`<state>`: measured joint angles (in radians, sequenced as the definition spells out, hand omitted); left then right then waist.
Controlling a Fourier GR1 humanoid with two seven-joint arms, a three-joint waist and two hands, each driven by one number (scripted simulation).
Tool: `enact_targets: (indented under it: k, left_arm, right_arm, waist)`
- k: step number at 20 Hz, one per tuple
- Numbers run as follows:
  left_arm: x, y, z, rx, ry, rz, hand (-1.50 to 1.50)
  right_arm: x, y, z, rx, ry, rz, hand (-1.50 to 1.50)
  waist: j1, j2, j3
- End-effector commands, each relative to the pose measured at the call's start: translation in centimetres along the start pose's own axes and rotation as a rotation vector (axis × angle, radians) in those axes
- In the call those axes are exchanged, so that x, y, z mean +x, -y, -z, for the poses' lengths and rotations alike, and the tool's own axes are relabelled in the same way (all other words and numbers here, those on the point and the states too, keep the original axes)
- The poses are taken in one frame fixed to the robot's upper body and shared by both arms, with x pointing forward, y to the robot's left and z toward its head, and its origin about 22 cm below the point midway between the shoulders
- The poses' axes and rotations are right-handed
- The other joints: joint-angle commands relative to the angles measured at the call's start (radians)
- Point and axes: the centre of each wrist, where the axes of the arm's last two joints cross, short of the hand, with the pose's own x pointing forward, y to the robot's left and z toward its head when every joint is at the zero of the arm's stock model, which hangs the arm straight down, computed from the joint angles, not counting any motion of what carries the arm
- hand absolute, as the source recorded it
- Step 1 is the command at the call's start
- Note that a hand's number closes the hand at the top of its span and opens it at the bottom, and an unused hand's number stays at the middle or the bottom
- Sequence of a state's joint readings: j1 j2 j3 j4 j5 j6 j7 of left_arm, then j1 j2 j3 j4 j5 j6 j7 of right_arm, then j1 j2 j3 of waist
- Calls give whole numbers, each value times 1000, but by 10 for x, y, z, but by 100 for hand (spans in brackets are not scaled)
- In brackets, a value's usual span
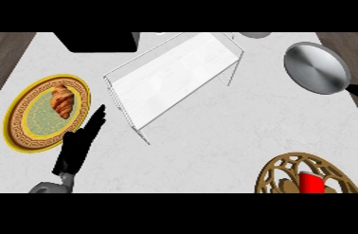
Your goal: Pick the cupcake from the placemat and place it in the tiered shelf
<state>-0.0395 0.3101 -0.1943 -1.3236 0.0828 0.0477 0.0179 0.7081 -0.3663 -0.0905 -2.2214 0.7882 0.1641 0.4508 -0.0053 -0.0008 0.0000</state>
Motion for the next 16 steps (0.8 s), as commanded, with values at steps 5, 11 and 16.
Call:
enact_targets:
  k: [5, 11, 16]
  left_arm:
    - [3, -2, -6, -31, 15, 2, 0]
    - [15, -3, -4, -14, 13, -9, 0]
    - [3, -3, -10, -4, 18, -2, 0]
  right_arm:
    - [10, -16, 12, 22, -21, -41, -150]
    - [-5, -39, 37, 12, -7, -49, -150]
    - [-15, -34, 33, 29, -10, -85, -150]
  waist:
    - [3, 0, 0]
    - [3, 0, 0]
    - [2, 0, 0]
